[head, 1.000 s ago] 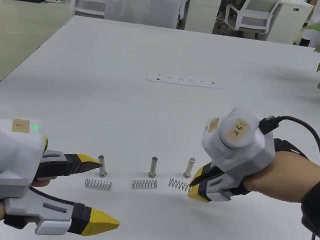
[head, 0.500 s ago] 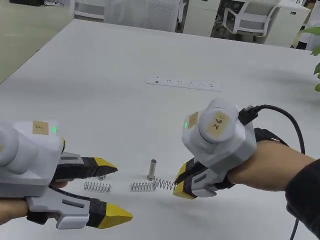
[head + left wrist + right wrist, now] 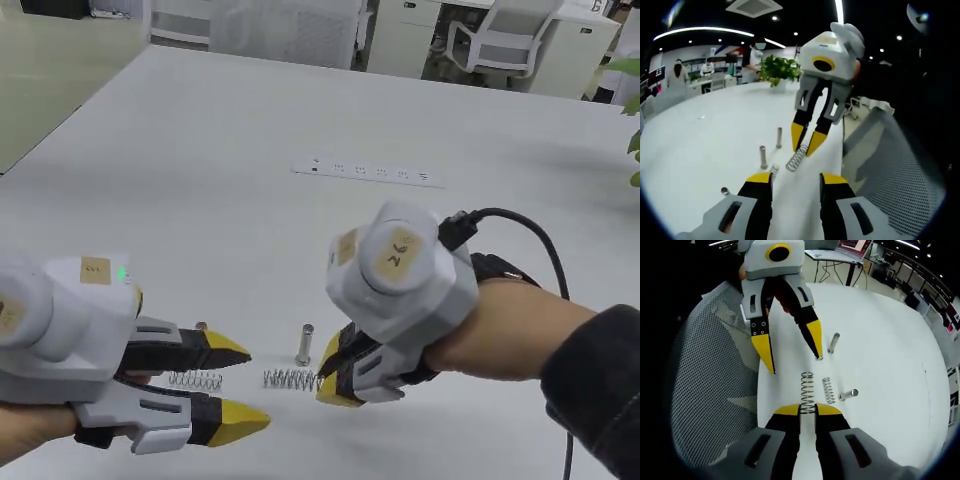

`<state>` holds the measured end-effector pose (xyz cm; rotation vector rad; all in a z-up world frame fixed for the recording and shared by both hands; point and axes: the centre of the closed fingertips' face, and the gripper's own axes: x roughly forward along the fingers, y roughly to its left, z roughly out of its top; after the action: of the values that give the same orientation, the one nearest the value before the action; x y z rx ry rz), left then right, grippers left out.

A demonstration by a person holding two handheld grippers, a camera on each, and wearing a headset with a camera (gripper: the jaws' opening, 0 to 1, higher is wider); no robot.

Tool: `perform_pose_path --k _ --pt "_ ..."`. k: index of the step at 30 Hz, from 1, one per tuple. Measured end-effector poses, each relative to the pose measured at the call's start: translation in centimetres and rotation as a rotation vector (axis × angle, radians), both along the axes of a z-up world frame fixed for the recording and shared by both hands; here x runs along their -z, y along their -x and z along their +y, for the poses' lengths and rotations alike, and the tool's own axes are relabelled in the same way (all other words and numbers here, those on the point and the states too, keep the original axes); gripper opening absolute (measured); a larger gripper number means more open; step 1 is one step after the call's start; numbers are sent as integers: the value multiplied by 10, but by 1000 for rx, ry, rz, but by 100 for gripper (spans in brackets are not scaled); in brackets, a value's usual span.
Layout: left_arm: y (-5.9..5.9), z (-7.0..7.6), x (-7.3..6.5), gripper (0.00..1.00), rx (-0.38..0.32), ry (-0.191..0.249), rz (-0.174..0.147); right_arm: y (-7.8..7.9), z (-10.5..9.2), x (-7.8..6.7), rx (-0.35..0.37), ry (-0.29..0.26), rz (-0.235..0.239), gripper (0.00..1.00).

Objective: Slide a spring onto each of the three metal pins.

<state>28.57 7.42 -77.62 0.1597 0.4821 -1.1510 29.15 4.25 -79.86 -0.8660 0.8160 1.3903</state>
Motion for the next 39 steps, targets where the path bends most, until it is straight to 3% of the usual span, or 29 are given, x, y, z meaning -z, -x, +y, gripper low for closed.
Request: perform_pose_path --k 16,27,33,39 --pt "7 -7 3 16 56 -9 -26 11 18 -4 -80 -30 -8 7" --pt "8 -7 7 4 71 -35 -45 17 19 -5 -113 -31 -1 7" --pt "11 -9 10 4 97 -58 -62 19 18 -5 -119 -33 2 7" --pt "13 -10 10 3 111 -54 -71 20 17 -4 -112 -32 11 8"
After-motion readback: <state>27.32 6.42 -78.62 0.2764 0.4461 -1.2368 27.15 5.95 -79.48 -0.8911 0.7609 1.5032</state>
